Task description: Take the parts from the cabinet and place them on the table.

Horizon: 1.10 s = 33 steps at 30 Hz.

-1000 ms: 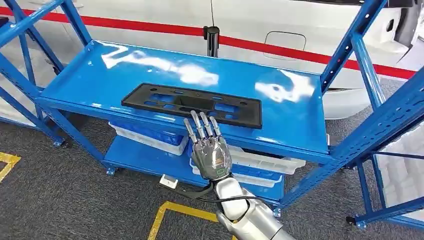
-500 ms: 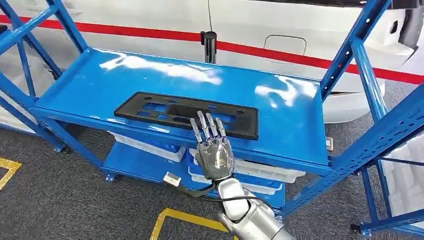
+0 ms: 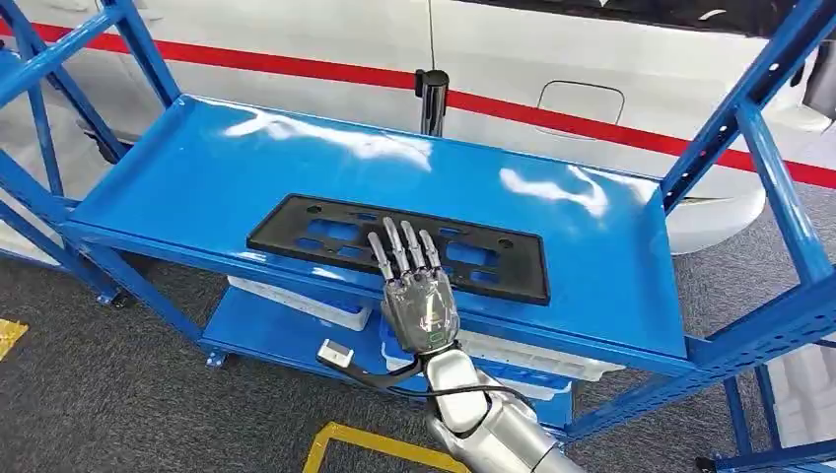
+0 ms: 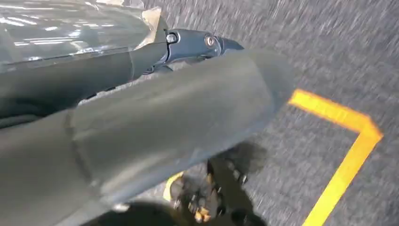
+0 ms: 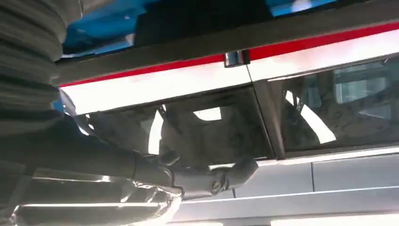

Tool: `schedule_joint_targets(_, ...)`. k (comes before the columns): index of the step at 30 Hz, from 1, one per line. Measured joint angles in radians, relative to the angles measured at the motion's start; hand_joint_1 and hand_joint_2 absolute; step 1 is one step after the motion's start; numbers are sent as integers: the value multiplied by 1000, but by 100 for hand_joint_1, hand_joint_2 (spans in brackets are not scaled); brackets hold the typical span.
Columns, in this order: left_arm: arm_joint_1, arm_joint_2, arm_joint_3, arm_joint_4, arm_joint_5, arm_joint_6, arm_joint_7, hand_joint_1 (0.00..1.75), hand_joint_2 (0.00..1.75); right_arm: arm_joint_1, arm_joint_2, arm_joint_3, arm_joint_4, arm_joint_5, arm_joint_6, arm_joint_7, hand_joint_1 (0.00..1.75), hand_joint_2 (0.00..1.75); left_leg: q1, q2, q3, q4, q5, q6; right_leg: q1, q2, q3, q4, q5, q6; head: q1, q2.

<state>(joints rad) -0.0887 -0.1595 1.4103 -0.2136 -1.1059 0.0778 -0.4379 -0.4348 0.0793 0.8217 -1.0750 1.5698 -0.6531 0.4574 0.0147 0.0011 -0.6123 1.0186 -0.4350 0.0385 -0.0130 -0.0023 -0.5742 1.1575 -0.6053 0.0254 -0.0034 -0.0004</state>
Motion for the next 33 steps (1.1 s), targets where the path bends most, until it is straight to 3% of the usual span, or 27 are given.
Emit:
schedule_joint_targets(2,0,0,0,0,0,0,0,0,0,8,-6,0,2,0,0,1,0,175,-8,-4,9,0,-12,13,1,1,-104,157,-40,-5,0,0)
schedule_joint_targets(3,1,0,0,0,0,0,0,0,0,11,-9,0,3,0,0,1,0,175,-13,-7,16,0,-18,16,2,1,-131,174,-31,0,0,0)
schedule_joint_targets(4,1,0,0,0,0,0,0,0,0,12,-11,0,3,0,0,2,0,175,-18,-12,25,0,-24,17,4,1,-129,139,-1,7,0,0)
schedule_joint_targets(6,1,-1,0,0,0,-1,0,0,0,11,-12,0,3,0,0,4,0,175,-27,-19,46,0,-37,18,11,1,-71,-29,98,17,0,0)
schedule_joint_targets(7,1,-1,0,0,0,-2,0,0,0,10,-12,0,3,0,0,7,0,175,-29,-21,56,0,-44,18,18,1,-41,-112,139,11,0,0)
schedule_joint_targets(8,1,-2,0,1,-2,-3,0,0,0,11,-14,0,3,0,0,10,0,175,-36,-23,57,1,-52,13,28,4,-32,-129,153,-9,-5,0)
schedule_joint_targets(11,1,-2,0,1,-4,-5,0,0,0,8,-15,0,2,0,0,16,0,175,-28,-23,59,-1,-62,1,34,4,-21,-137,149,-24,-8,0)
schedule_joint_targets(13,0,0,0,0,-6,-7,-1,0,0,9,-15,1,0,0,-2,16,0,175,-25,-18,55,17,-74,-9,7,4,2,-163,157,-38,-8,0)
schedule_joint_targets(14,0,0,0,0,-6,-6,-1,0,0,8,-15,1,0,0,-2,17,0,175,-23,-16,39,55,-92,-19,5,3,13,-172,153,-46,-11,0)
schedule_joint_targets(16,0,0,0,1,-7,-6,0,0,0,8,-14,1,-1,0,-3,20,0,175,-7,-15,-45,204,-153,-37,4,1,25,-172,145,-56,-11,0)
schedule_joint_targets(17,1,0,0,1,-7,-5,2,0,0,10,-14,1,-1,0,-3,22,0,175,2,-15,-89,267,-166,-47,4,1,30,-172,139,-56,-9,0)
schedule_joint_targets(18,2,0,0,1,-7,-5,3,0,0,12,-14,1,-1,0,-3,24,0,175,11,-12,-114,289,-157,-56,1,1,35,-171,135,-53,-11,0)
schedule_joint_targets(19,2,2,0,1,-7,-5,5,0,0,13,-14,1,-1,0,-3,27,0,175,21,-8,-116,270,-127,-65,-3,3,42,-171,128,-48,-10,0)
schedule_joint_targets(20,2,3,0,0,-9,-5,6,0,0,14,-15,1,-1,0,-3,30,0,175,30,-3,-99,217,-82,-76,-8,4,51,-170,121,-40,-11,0)
schedule_joint_targets(22,3,5,0,0,-15,-8,6,0,0,14,-16,1,-5,0,-2,34,0,175,51,7,-30,52,20,-101,-20,5,70,-161,98,-19,-10,0)
schedule_joint_targets(23,2,3,0,2,-16,-12,5,0,0,14,-18,1,-8,0,-2,37,0,175,45,5,-16,30,2,-116,-5,5,58,-152,86,-4,-18,0)
schedule_joint_targets(24,0,3,-1,1,-16,-16,0,0,0,15,-20,1,-13,0,0,45,0,175,43,-2,-6,25,-12,-85,-10,5,58,-149,76,3,-23,0)
schedule_joint_targets(25,1,3,-1,1,-19,-21,-3,0,0,16,-24,2,-18,0,1,56,0,175,36,-1,-6,24,-14,-75,-4,3,62,-157,77,8,-13,0)
schedule_joint_targets(27,2,6,-6,1,-26,-26,-6,0,0,18,-31,3,-26,0,9,73,0,175,25,-4,-7,22,-13,-56,-3,3,69,-164,78,22,-12,0)
schedule_joint_targets(28,2,6,-9,1,-28,-26,-6,0,0,19,-38,3,-34,0,10,80,0,175,25,-4,0,16,-11,-42,-11,2,69,-155,68,27,-12,0)
schedule_joint_targets(29,2,7,-10,1,-30,-25,-6,0,0,19,-42,3,-38,0,11,84,0,175,22,-4,3,16,-14,-35,-12,2,56,-121,54,23,-10,0)
schedule_joint_targets(31,1,10,-13,0,-36,5,-6,0,0,18,-54,7,-48,0,43,116,0,175,18,-3,6,16,-20,-20,-12,3,-37,48,-6,8,-8,0)
schedule_joint_targets(32,1,10,-15,0,-36,23,-5,0,0,18,-60,14,-48,0,73,138,5,175,14,-4,9,16,-23,-15,-11,3,-89,127,-27,5,-7,0)
schedule_joint_targets(33,1,10,-14,0,-36,34,-3,0,0,19,-67,19,-48,0,113,150,24,175,10,-5,11,16,-26,-11,-7,3,-129,180,-33,8,-5,0)
